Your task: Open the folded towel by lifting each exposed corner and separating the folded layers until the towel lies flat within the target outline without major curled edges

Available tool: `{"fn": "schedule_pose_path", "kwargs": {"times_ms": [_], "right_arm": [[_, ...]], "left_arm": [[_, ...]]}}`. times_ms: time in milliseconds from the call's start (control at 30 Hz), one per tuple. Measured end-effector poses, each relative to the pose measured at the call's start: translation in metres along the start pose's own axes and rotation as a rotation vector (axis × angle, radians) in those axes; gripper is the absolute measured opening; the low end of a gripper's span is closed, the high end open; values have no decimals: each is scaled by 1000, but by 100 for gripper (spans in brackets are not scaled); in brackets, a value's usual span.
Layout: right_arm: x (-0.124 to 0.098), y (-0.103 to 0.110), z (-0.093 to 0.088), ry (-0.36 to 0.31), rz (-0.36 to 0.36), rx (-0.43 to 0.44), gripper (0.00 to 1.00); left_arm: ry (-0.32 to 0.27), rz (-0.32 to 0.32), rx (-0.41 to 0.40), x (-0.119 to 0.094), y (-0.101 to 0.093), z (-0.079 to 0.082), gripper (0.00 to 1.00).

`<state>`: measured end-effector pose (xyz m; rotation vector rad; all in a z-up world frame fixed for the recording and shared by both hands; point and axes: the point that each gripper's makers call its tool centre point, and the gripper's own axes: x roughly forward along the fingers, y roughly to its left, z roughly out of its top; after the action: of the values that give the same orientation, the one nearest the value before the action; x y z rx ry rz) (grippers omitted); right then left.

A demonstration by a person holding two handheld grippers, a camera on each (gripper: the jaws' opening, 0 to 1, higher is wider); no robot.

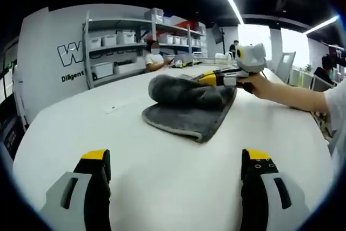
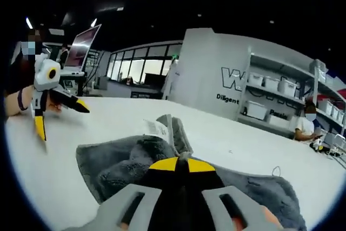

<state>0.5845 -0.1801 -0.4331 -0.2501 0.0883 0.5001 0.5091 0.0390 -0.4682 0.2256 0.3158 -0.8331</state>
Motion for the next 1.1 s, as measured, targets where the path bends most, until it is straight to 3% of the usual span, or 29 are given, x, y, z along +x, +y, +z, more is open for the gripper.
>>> {"fn": "schedule_pose_path", "kwargs": {"times_ms": [633,1100], "right_arm": [[-18,-55,-18,26,-106,43,0],[-29,-80,-27,44,-176,51,0]], "left_arm": [[25,14,9,4,3,-8,99],[20,18,17,2,1,-7,99]]}}
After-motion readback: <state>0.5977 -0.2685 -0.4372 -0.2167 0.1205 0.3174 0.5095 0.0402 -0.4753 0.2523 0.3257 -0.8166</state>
